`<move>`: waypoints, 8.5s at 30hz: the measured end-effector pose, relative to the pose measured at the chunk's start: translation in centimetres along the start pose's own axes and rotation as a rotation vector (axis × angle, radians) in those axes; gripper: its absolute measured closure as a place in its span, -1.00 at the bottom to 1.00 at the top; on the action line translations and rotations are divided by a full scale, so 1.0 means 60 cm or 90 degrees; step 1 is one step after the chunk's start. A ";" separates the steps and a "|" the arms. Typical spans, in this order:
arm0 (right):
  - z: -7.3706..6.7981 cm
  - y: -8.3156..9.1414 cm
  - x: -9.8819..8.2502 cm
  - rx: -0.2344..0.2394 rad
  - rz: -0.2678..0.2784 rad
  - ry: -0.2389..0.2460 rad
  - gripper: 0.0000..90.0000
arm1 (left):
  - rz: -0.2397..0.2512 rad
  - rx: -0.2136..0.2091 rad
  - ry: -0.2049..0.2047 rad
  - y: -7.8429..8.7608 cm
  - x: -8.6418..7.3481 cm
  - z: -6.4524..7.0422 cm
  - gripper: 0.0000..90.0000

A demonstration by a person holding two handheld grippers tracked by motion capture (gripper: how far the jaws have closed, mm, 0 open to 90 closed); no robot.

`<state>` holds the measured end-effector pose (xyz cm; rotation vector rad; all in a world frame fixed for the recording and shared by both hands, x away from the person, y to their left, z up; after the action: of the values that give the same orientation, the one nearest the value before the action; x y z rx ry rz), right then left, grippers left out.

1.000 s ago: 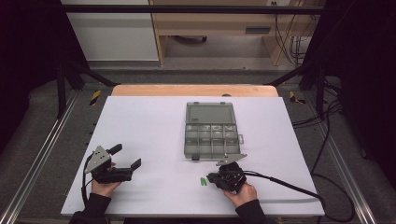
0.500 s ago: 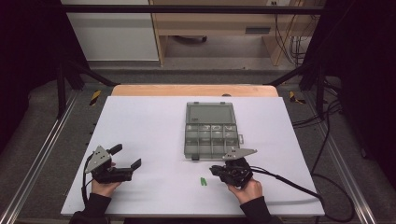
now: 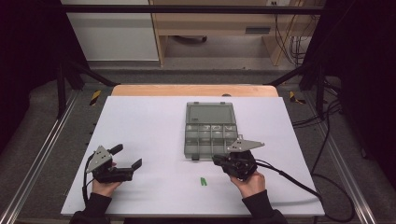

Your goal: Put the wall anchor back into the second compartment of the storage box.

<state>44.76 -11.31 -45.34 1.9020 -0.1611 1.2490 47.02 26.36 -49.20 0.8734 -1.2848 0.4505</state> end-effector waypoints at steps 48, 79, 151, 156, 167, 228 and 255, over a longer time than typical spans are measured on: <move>0.100 -0.134 0.119 -0.104 0.001 -0.009 0.88 | -0.001 0.000 0.001 0.000 -0.001 -0.001 -0.98; 0.132 -0.211 0.074 -0.117 -0.103 -0.033 0.86 | -0.002 0.000 0.000 0.000 -0.001 -0.002 -0.98; 0.010 -0.018 -0.013 -0.094 0.103 -0.027 -0.94 | -0.001 0.003 -0.001 0.000 -0.002 -0.002 -0.99; 0.002 -0.024 -0.025 -0.096 0.080 -0.023 -0.93 | 0.000 0.003 -0.001 0.001 -0.002 -0.001 -0.99; -0.014 -0.045 -0.049 -0.081 0.040 -0.028 -0.83 | -0.002 0.003 -0.002 0.000 -0.002 -0.001 -0.99; -0.036 -0.092 -0.104 0.020 -0.115 0.013 0.87 | -0.002 0.006 0.000 0.001 -0.002 -0.003 -0.98; -0.025 -0.043 -0.057 0.001 -0.030 0.006 0.88 | -0.003 0.007 0.000 0.001 -0.003 -0.003 -0.98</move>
<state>43.37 -9.69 -49.36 1.8908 -0.1093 1.2258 47.07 26.58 -49.34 0.8855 -1.2816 0.4536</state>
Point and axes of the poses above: each handheld gripper's, and its own axes: y roughly backward along the jaws, x roughly out of its top, z roughly to its right, the point moved 4 cm from there along -y, roughly forward along the jaws
